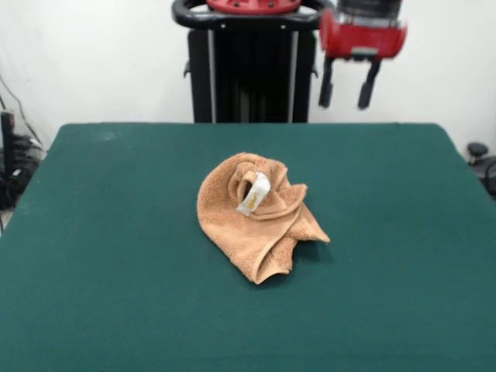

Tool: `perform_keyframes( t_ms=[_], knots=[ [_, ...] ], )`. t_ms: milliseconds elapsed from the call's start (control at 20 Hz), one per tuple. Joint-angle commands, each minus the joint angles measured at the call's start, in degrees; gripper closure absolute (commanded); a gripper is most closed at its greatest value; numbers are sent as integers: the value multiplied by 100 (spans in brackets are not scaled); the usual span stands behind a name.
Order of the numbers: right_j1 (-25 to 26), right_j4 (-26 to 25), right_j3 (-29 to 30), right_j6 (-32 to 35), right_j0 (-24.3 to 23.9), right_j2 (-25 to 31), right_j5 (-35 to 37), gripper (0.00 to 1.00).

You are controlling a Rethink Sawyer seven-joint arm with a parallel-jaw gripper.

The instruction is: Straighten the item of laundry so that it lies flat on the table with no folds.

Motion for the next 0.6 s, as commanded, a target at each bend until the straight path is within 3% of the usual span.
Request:
perform_keyframes(
  t_ms=[50, 600],
  knots=[
    [946, 157, -405, 1733, 322, -680, -640, 0],
    [1661, 558, -478, 1640, 260, -632, -1147, 0]
  ],
)
